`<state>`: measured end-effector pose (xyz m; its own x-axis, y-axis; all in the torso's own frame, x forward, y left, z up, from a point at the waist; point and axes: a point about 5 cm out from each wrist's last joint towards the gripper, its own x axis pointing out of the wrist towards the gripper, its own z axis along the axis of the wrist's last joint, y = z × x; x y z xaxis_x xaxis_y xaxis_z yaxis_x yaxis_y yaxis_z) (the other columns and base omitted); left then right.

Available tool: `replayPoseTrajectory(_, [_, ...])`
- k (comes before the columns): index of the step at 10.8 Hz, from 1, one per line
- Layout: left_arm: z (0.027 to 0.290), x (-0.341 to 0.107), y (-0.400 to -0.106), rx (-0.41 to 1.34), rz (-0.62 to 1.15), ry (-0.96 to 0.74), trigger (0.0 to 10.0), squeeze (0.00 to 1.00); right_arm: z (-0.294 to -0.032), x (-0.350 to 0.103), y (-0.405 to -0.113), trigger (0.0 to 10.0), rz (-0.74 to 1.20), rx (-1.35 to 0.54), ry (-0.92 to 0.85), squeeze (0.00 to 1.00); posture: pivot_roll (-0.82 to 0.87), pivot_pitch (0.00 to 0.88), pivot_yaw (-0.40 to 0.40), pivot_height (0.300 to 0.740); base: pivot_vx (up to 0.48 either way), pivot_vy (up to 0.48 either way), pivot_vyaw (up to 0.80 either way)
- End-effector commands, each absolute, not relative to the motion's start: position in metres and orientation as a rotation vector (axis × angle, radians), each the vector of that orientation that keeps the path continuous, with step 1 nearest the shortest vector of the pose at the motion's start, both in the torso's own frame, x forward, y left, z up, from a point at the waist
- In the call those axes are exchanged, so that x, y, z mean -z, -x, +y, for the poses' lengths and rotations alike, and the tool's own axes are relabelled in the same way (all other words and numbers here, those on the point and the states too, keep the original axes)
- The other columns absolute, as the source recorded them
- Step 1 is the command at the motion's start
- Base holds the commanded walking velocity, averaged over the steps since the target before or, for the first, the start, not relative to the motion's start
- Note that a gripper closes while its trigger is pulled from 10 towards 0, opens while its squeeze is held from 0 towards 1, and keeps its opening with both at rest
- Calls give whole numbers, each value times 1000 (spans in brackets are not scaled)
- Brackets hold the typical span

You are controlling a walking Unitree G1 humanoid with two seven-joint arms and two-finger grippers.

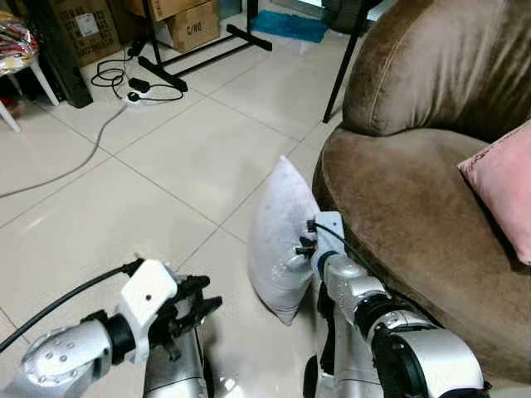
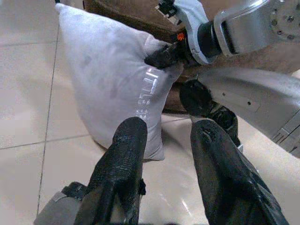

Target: Move the pillow to the sofa from floor

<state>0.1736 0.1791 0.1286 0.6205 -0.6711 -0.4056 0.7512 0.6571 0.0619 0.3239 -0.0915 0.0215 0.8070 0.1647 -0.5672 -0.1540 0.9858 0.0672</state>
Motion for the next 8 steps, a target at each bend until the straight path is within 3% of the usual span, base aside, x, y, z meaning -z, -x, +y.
replayPoseTrajectory(1, [178, -122, -171, 841, 397, -249, 10000, 0, -92, -15, -318, 0, 639, -183, -15, 0, 79, 24, -6, 450, 0, 0, 0])
replayPoseTrajectory(5, [189, -117, -173, 672, 358, -219, 10000, 0, -64, -35, -327, 0, 519, -403, -135, 0, 63, 0, -34, 450, 0, 0, 0])
replayPoseTrajectory(8, [204, -131, -190, 424, 234, -251, 10000, 0, -71, -64, -342, 0, 348, -418, -338, 0, 53, 0, -29, 450, 0, 0, 0])
